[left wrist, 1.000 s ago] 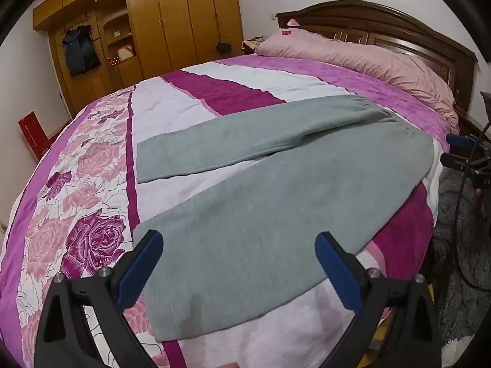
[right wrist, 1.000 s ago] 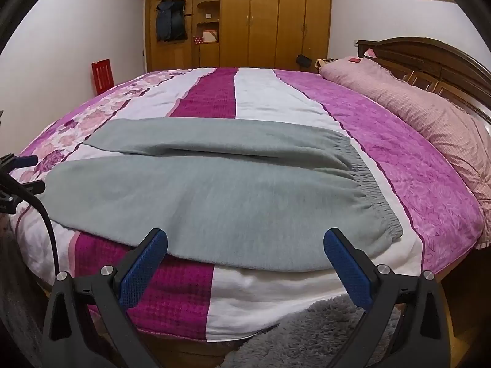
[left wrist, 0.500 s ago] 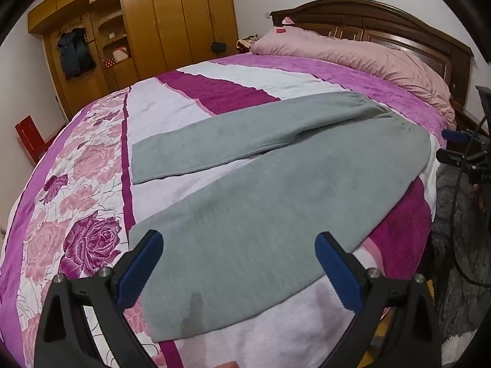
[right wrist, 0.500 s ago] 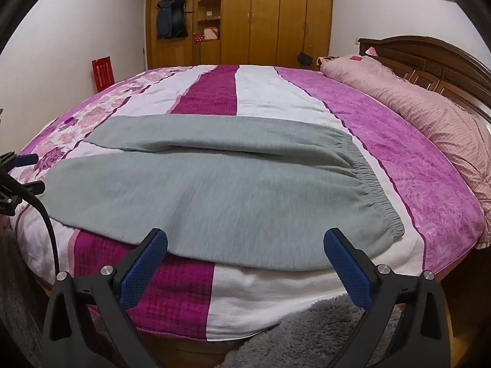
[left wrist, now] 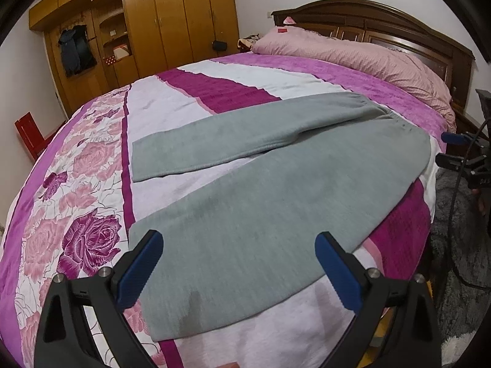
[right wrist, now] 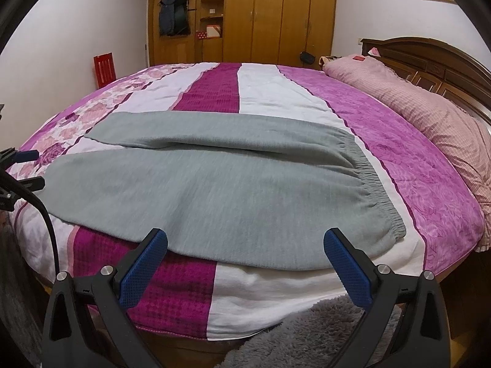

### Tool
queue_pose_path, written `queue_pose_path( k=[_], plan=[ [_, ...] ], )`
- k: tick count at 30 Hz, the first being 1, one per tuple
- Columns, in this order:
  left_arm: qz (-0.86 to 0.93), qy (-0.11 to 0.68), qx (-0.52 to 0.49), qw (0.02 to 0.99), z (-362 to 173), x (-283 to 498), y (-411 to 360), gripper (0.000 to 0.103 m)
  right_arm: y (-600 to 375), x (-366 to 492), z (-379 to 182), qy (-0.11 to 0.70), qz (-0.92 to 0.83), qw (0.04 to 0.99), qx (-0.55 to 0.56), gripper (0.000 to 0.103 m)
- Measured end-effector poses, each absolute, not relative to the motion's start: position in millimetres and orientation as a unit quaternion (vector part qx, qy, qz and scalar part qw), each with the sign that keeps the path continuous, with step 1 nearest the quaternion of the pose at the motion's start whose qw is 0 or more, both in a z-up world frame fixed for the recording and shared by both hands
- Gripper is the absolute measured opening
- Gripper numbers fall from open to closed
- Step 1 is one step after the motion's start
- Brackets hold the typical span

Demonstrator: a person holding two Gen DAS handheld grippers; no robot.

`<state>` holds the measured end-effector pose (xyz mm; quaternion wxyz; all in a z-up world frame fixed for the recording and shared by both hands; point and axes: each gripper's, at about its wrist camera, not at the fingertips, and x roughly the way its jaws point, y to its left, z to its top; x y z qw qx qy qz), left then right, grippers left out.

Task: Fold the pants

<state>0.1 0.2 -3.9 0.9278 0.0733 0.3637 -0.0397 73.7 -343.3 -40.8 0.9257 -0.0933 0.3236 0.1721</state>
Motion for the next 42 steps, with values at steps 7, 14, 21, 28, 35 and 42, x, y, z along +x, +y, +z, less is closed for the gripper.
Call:
queue_pose_path(
  k=[7, 14, 21, 28, 35, 42],
  plan=[
    [-0.04, 0.366, 0.078, 0.927, -2, -1, -2, 0.102, -342, 74, -42, 0.326, 0.172, 0.924, -0.097, 0.102],
    [-0.038, 0.37, 0.079, 0.925, -3, 2, -4, 0.102, -342, 75, -42, 0.326, 0.171, 0.924, -0.1, 0.102],
    [-0.04, 0.37, 0.086, 0.924, -6, 3, -5, 0.102, -342, 75, -42, 0.327, 0.172, 0.924, -0.1, 0.102],
    [-0.038, 0.373, 0.085, 0.923, -7, 3, -4, 0.102, -342, 74, -41, 0.326, 0.171, 0.925, -0.099, 0.102],
    [-0.039, 0.375, 0.092, 0.922, -10, 4, -6, 0.102, -342, 76, -41, 0.328, 0.172, 0.924, -0.098, 0.102],
    [-0.037, 0.378, 0.094, 0.92, -11, 4, -6, 0.102, -342, 76, -40, 0.325, 0.17, 0.925, -0.096, 0.102]
  ],
)
